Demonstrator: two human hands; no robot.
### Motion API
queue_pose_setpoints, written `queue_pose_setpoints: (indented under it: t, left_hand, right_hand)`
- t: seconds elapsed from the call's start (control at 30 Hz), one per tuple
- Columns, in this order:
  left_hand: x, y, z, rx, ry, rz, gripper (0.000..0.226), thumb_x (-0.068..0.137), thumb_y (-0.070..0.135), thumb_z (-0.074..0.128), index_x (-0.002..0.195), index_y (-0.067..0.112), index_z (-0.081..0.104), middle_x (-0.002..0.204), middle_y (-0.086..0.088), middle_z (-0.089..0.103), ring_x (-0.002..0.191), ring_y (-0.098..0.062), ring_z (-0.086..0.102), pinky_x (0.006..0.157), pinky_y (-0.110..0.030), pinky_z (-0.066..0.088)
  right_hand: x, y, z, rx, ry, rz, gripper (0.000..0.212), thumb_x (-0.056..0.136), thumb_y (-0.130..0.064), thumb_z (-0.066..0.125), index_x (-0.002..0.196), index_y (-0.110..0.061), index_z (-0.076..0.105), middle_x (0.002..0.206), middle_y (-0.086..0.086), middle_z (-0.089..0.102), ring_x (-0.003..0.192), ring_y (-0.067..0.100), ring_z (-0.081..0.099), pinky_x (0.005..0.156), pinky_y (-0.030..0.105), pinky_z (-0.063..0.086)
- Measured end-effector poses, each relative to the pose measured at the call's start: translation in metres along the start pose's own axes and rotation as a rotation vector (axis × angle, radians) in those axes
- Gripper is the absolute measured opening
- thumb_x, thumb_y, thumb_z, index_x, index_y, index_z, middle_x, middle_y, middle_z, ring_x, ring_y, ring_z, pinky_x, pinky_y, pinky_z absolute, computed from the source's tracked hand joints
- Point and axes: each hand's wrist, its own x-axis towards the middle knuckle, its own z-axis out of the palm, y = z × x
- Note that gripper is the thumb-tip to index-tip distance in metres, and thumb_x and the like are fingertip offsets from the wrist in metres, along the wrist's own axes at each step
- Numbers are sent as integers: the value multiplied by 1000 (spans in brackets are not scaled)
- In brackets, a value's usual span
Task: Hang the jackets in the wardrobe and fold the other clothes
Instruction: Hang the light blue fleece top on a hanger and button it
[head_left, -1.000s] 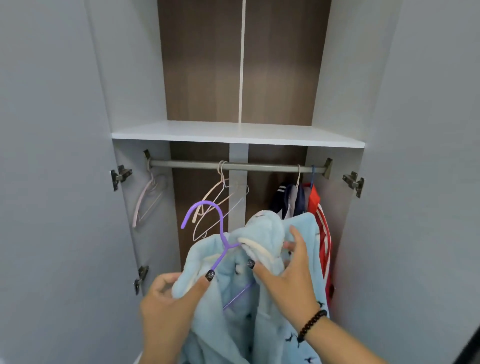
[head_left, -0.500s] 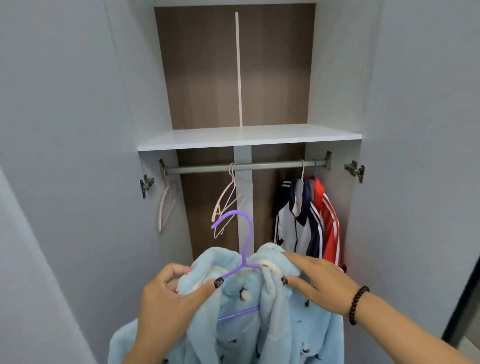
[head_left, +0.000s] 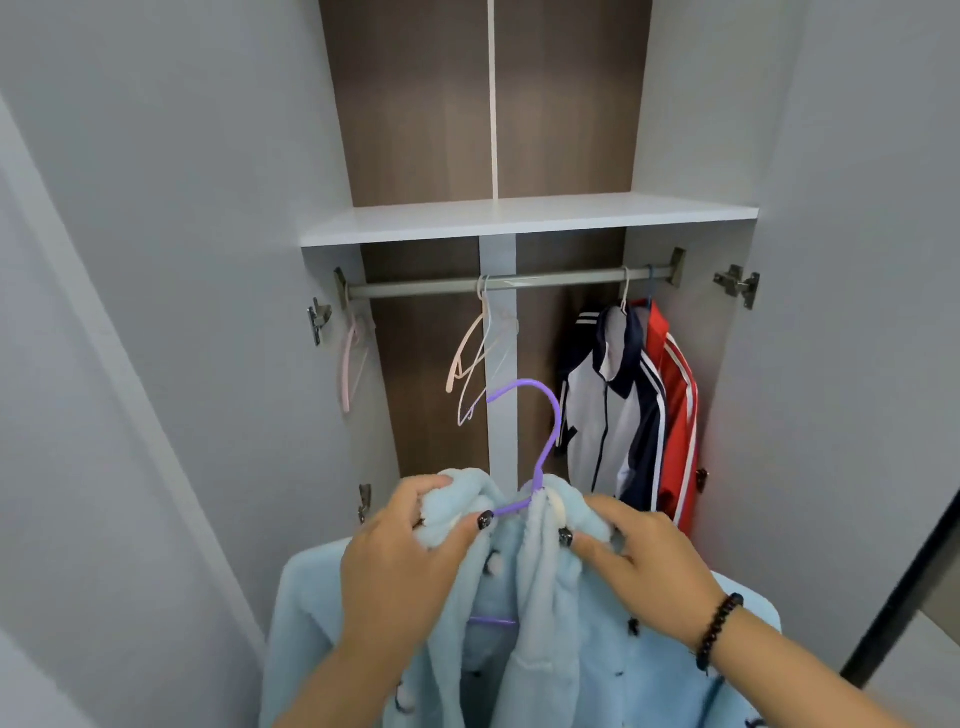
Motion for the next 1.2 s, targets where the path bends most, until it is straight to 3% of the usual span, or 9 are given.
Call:
queue_pose_setpoints:
  t: [0.13, 0.33, 0.4, 0.57, 0.7, 0.8, 0.9, 1.07, 1.2]
  left_hand:
    - [-2, 21, 42, -211, -83, -20, 31, 84, 42, 70, 105, 56, 51, 83, 24, 65, 73, -7, 62, 72, -31, 55]
    - [22, 48, 107, -547, -193, -197, 36, 86, 28, 70, 114, 37, 49, 90, 34, 57, 79, 18, 56, 61, -2, 42]
    - [37, 53, 128, -590, -228, -314, 43, 88, 28, 69, 123, 28, 45, 91, 26, 59, 71, 21, 56, 56, 0, 40]
    - [79, 61, 173, -575, -405, -341, 15, 90, 26, 66, 90, 11, 68, 70, 3, 69, 58, -5, 55, 54, -15, 41]
    - [122, 66, 205, -500, -318, -306, 25, 83, 21, 74, 66, 8, 61, 50, 9, 52, 45, -2, 39, 45, -12, 30]
    - [147, 70, 231, -549, -258, -357, 27, 77, 19, 80, 69, -1, 63, 53, 1, 55, 49, -5, 41, 47, -15, 33]
    - [156, 71, 259, -588, -212, -443, 31, 73, 21, 83, 61, 4, 61, 52, -1, 57, 47, -7, 43, 48, -18, 35]
    - [176, 67, 293, -642, -129, -509, 20, 73, 14, 83, 58, 12, 70, 59, -7, 68, 55, -13, 52, 61, -31, 49]
    - [199, 63, 304, -636, -98, -467, 23, 75, 12, 82, 56, 9, 69, 52, -5, 55, 50, -12, 42, 48, -20, 39]
  right_hand:
    - [0, 21, -20, -92, 101, 191, 15, 86, -44, 62, 99, -50, 60, 74, -14, 67, 68, 6, 60, 62, 27, 50]
    - [19, 69, -53, -173, 254, 399, 14, 84, -47, 62, 98, -46, 61, 65, -15, 61, 71, 14, 59, 55, 25, 41]
    - [31, 83, -60, -162, 279, 433, 10, 84, -48, 62, 93, -48, 58, 65, -15, 61, 68, 10, 57, 51, 22, 36]
    - [80, 127, -80, -70, 279, 500, 5, 84, -43, 63, 85, -42, 59, 67, -12, 62, 66, 3, 56, 52, 24, 41]
    - [125, 166, -88, 14, 259, 525, 8, 82, -45, 65, 88, -40, 61, 74, -14, 65, 70, 3, 58, 59, 26, 47]
    - [157, 193, -91, 148, 236, 532, 28, 81, -41, 66, 108, -38, 67, 101, -17, 69, 91, 11, 64, 79, 32, 53]
    - [186, 211, -93, 254, 237, 503, 31, 80, -36, 69, 111, -32, 70, 111, -16, 68, 93, 12, 65, 83, 33, 54]
    - [223, 224, -88, 380, 250, 487, 9, 80, -22, 71, 83, -29, 74, 87, -3, 72, 69, 14, 64, 66, 31, 51]
    - [245, 237, -90, 477, 252, 534, 4, 81, -14, 70, 78, -15, 72, 64, -1, 60, 61, 14, 47, 60, 27, 40]
